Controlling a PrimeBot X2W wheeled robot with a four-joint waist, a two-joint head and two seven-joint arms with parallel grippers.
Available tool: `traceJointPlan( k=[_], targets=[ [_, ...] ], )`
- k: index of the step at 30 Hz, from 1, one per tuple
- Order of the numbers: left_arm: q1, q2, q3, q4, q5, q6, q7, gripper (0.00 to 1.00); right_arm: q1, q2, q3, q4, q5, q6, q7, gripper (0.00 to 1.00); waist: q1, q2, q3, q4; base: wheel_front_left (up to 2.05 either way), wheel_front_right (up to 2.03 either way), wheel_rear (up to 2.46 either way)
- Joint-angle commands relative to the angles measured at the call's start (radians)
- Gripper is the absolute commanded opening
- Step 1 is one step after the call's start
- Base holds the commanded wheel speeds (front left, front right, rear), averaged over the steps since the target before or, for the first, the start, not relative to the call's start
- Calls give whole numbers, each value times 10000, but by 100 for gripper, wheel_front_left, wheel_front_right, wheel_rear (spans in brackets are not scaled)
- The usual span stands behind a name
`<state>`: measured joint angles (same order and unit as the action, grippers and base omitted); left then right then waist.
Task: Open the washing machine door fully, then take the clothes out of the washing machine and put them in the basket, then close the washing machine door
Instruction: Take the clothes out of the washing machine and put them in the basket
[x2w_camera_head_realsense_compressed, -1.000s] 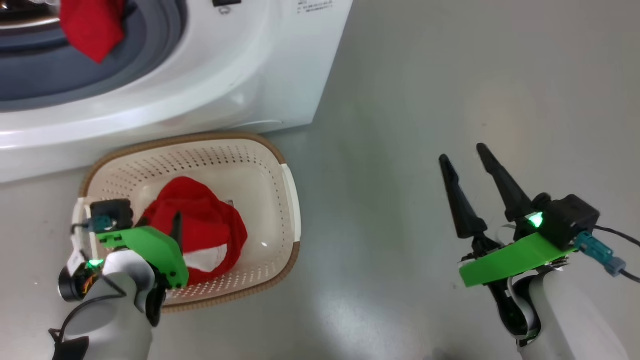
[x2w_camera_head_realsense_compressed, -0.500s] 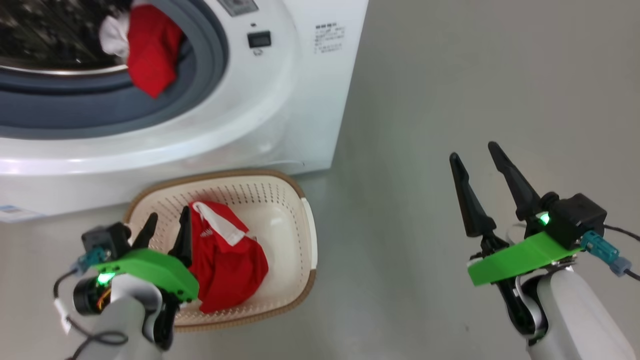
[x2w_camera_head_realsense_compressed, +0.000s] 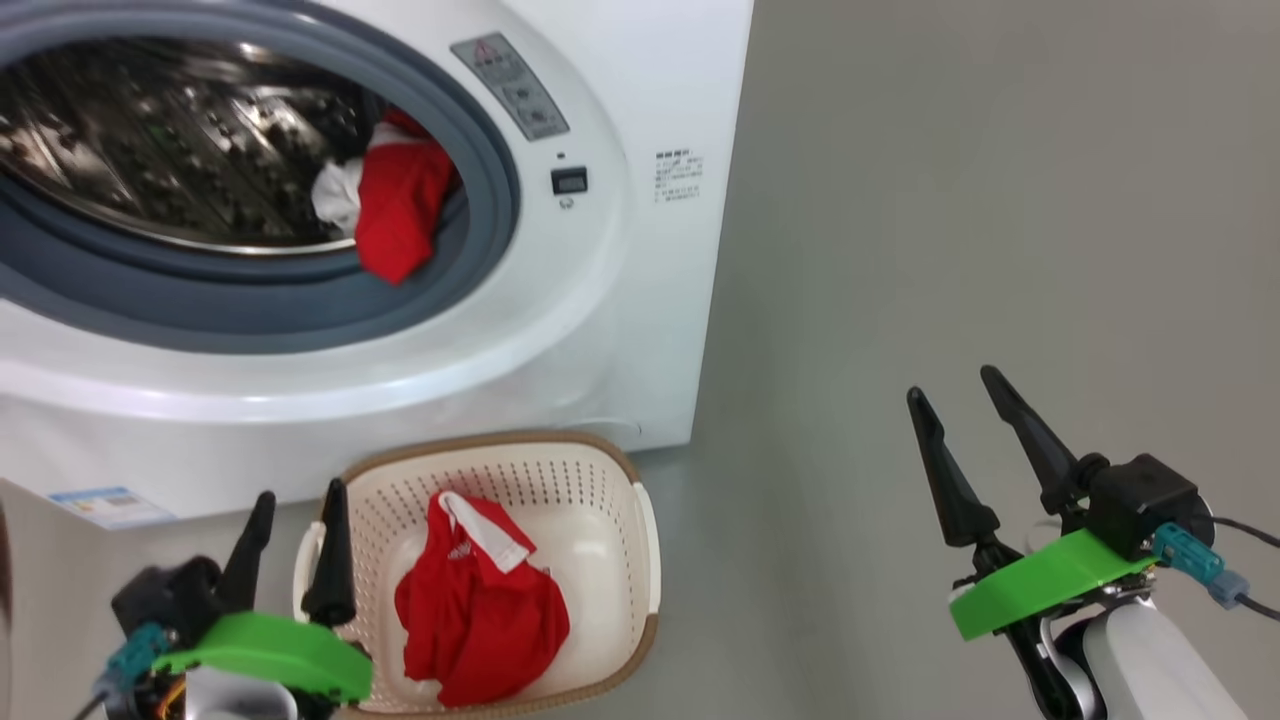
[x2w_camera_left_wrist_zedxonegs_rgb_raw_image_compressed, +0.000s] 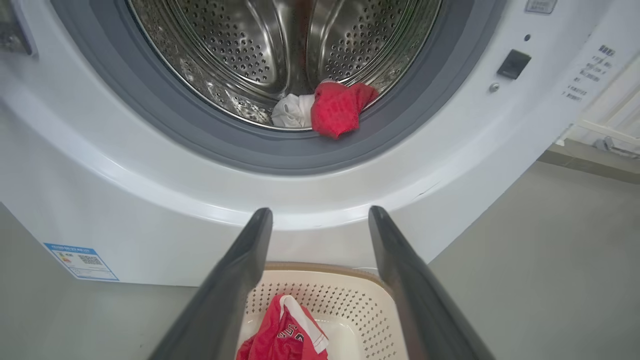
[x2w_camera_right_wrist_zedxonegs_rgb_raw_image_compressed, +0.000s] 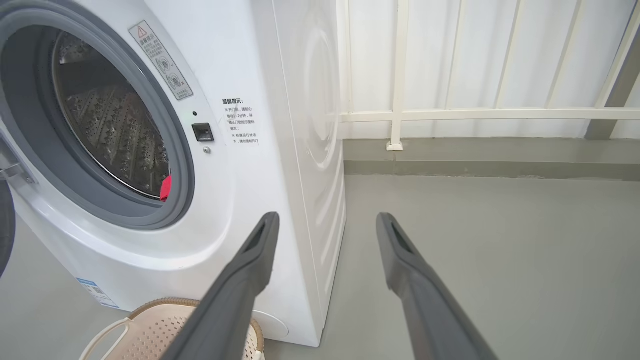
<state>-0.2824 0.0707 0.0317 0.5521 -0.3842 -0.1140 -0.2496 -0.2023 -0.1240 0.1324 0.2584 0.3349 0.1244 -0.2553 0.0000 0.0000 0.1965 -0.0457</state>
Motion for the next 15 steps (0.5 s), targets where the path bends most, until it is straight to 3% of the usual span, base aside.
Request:
traceJointPlan(
  k=[1,15],
  targets=[
    [146,139,347,-363,131,-29,-121,100,67,-86,123,-237,-131,63,-65,100,0,0,-483,54,0,0,0],
    [2242,-35,1070,-2720,1151,32,-122,100,1238,41,-686,-765,-322,63,-65,100,0,0,-1921,-13,0,0,0]
  ],
)
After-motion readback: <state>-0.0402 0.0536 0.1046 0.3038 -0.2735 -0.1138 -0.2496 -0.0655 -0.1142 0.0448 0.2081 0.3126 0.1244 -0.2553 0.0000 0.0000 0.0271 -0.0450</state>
